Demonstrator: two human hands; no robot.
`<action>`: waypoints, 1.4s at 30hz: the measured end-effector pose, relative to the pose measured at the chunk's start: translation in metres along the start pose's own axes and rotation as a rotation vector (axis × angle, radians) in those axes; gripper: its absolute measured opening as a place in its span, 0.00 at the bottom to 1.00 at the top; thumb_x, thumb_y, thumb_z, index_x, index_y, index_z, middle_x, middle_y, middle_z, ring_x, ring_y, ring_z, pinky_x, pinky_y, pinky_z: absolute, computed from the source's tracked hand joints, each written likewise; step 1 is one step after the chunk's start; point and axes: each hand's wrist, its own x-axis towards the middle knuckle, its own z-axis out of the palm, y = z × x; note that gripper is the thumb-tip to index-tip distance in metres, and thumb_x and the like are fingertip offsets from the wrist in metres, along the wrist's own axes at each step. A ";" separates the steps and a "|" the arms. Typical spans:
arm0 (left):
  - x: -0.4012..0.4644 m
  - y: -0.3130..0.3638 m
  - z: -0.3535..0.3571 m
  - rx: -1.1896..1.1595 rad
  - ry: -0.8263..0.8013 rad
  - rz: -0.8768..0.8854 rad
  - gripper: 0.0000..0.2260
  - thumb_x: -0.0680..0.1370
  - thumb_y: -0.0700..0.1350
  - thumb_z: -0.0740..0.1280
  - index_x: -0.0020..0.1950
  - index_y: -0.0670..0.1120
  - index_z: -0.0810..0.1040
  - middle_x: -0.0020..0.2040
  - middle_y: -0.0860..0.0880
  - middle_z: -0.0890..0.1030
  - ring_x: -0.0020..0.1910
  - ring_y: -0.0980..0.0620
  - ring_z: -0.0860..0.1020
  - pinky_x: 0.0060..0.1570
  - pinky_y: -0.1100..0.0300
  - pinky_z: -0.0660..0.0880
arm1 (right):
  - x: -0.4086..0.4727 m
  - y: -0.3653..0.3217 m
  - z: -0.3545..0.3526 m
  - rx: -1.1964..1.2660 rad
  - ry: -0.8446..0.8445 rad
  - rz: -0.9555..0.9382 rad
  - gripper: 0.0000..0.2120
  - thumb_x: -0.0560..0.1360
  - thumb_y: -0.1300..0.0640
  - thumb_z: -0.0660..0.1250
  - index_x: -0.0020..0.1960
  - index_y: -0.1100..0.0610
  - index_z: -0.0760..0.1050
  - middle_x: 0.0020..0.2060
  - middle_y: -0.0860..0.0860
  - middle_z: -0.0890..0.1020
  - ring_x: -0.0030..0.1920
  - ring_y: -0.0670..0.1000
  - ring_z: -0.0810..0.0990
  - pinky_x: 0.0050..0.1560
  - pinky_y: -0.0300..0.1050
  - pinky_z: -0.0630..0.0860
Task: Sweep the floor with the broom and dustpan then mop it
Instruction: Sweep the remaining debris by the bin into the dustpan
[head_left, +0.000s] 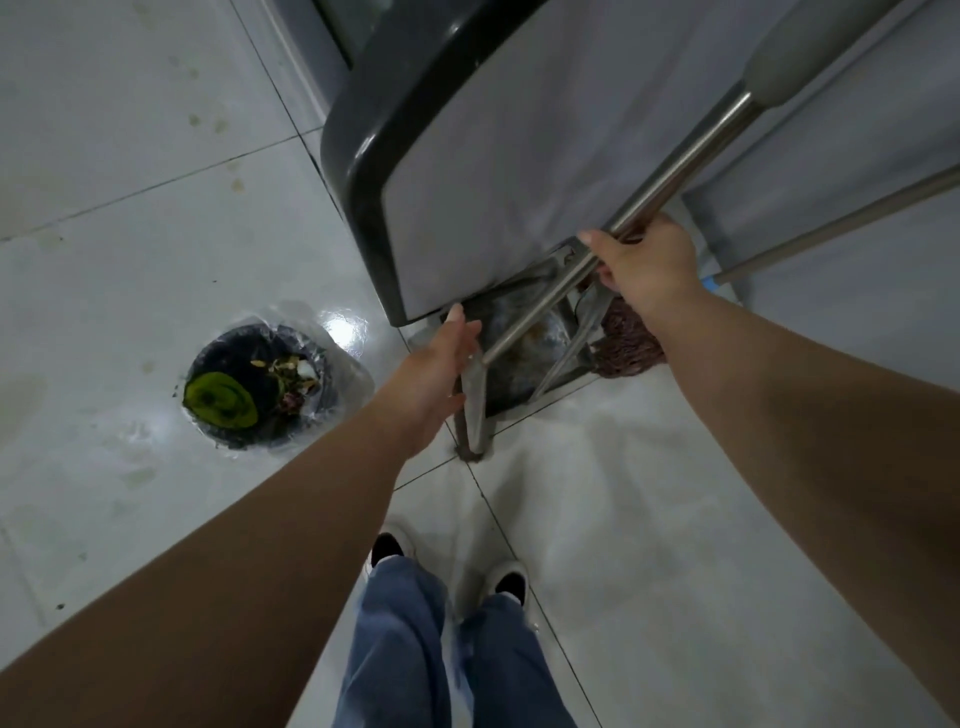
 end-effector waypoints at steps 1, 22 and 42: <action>0.002 0.003 0.001 0.015 0.001 0.007 0.23 0.81 0.58 0.49 0.70 0.48 0.67 0.73 0.50 0.65 0.72 0.51 0.61 0.65 0.54 0.60 | 0.003 0.000 -0.001 0.013 -0.002 0.004 0.13 0.70 0.51 0.72 0.48 0.57 0.74 0.42 0.52 0.79 0.53 0.59 0.80 0.57 0.54 0.77; 0.021 0.033 -0.018 0.153 0.033 0.076 0.24 0.80 0.60 0.49 0.70 0.49 0.68 0.71 0.51 0.68 0.70 0.52 0.64 0.60 0.56 0.62 | 0.019 -0.008 0.020 0.060 -0.007 0.004 0.20 0.74 0.49 0.68 0.59 0.61 0.73 0.47 0.51 0.76 0.50 0.50 0.75 0.59 0.51 0.75; -0.054 -0.114 -0.176 -0.419 0.617 0.007 0.17 0.80 0.58 0.54 0.49 0.49 0.77 0.45 0.50 0.81 0.51 0.53 0.76 0.56 0.55 0.69 | -0.141 0.029 0.210 0.044 -0.467 0.285 0.18 0.75 0.46 0.64 0.30 0.53 0.70 0.30 0.50 0.74 0.41 0.54 0.75 0.55 0.55 0.75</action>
